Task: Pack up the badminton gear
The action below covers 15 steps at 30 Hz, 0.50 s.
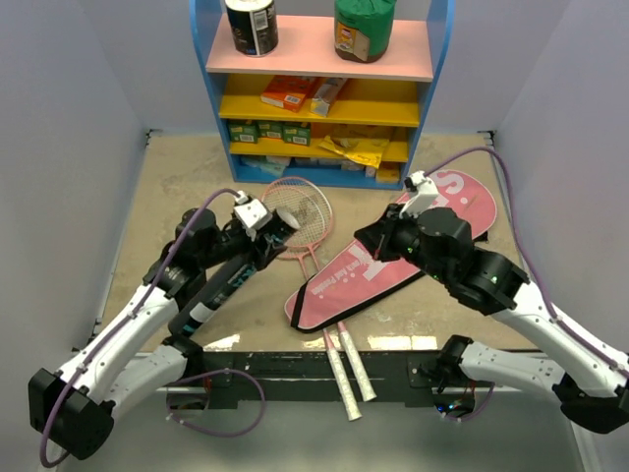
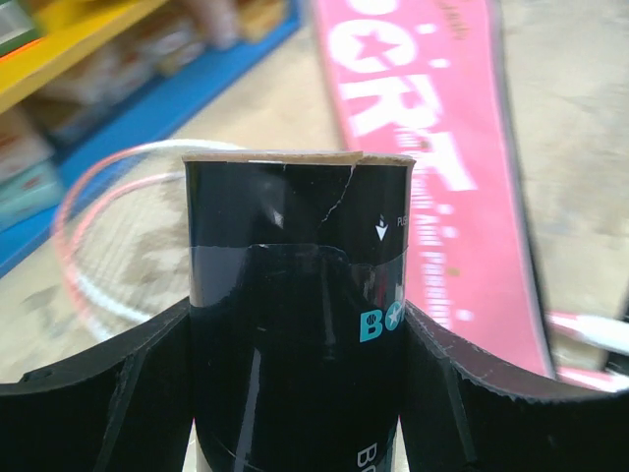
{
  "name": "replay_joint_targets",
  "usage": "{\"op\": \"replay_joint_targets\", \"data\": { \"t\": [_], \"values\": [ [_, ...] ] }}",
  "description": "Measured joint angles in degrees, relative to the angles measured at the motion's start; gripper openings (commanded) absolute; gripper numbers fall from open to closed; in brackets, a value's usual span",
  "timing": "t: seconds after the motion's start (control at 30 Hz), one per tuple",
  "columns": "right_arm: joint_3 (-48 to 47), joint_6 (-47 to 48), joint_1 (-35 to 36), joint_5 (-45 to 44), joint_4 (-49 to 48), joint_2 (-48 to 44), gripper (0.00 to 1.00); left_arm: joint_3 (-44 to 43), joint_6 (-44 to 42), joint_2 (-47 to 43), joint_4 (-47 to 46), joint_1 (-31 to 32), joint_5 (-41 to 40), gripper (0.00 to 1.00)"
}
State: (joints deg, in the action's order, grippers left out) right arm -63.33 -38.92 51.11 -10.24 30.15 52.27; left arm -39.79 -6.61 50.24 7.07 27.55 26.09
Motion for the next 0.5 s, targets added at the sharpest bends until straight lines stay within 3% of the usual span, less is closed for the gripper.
{"op": "replay_joint_targets", "data": {
  "t": [0.13,0.5],
  "values": [
    [-1.29,0.39,-0.07,-5.81,3.63,-2.23,0.0,-0.94,-0.74,2.78,0.55,-4.44,-6.69,0.0],
    [5.62,0.31,-0.02,-3.85,4.98,-2.93,0.0,-6.64,-0.24,21.62,1.99,-22.16,-24.46,0.0]
  ]
}}
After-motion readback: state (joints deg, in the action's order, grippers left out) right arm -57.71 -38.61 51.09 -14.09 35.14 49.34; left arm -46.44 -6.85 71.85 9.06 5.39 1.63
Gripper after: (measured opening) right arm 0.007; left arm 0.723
